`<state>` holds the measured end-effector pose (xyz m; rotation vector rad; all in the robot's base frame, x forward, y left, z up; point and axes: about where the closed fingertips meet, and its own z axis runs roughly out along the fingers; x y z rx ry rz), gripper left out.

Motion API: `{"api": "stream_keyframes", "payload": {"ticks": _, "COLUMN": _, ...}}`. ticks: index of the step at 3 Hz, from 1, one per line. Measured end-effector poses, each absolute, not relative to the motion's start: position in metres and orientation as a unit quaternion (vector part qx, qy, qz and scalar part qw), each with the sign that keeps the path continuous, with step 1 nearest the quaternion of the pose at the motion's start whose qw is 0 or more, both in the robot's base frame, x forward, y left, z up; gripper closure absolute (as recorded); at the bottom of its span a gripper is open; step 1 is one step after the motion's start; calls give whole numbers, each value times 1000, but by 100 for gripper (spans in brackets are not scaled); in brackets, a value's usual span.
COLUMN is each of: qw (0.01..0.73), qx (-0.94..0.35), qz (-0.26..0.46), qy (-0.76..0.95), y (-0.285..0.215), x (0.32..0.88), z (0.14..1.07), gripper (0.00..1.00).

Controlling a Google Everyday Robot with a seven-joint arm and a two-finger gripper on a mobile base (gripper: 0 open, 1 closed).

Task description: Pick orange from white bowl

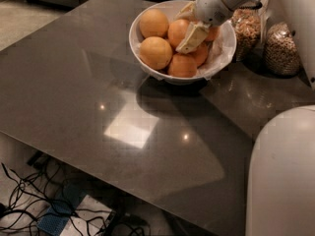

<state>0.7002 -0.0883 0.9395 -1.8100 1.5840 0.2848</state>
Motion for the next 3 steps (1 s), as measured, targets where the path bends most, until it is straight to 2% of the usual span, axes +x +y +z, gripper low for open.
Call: {"api": "stream_keyframes", "payload": {"ticks": 3, "qw": 462, "qx": -598, "qz": 130, "qy": 642, "y": -145, "x": 656, "z": 1006, "gripper": 100}}
